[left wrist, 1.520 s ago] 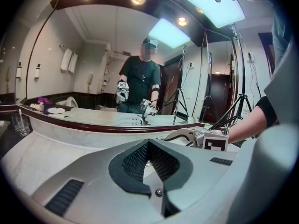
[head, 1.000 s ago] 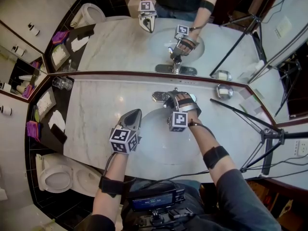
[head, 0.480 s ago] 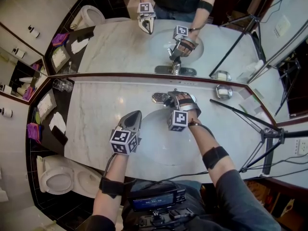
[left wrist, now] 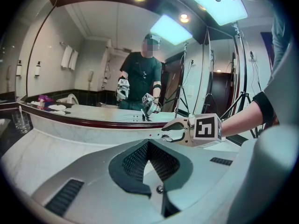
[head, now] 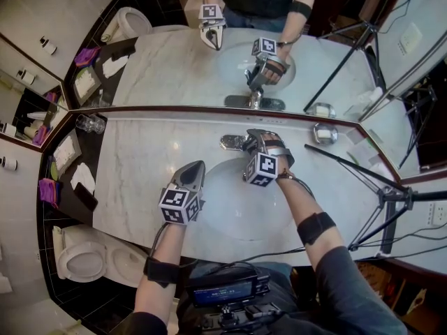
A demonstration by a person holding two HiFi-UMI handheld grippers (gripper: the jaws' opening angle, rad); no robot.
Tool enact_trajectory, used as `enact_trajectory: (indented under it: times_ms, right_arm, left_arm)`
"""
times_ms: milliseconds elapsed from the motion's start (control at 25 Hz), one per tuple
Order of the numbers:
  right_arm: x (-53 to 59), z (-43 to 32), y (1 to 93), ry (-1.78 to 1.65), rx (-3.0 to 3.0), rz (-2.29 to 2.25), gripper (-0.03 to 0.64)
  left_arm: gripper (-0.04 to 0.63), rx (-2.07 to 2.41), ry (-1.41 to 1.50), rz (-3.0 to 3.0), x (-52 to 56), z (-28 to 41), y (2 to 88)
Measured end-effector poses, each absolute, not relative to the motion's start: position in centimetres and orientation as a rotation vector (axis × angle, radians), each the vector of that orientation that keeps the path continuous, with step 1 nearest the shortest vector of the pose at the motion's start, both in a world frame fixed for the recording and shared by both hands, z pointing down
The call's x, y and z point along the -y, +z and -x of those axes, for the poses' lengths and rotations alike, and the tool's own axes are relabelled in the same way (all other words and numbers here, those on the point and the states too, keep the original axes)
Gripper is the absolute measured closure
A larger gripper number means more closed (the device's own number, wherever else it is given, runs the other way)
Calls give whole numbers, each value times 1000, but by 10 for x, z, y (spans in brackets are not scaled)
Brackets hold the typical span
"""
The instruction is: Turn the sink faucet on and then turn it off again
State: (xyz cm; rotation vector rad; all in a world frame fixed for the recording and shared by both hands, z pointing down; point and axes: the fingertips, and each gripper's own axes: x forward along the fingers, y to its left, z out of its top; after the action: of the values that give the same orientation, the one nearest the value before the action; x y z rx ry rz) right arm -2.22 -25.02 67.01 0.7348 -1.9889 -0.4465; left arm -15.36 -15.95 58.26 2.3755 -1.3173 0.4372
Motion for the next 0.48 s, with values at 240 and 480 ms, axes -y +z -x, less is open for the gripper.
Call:
enact_trajectory:
  times_ms: [240,480]
  right_arm:
    - [264,7,666,-219,2070,-834,374]
    - [264,2,669,-150,2091,-838,373]
  left_arm:
    - [601,1311,433,-2380,162,151,582]
    - [601,1310,425,-2386,164,147,580]
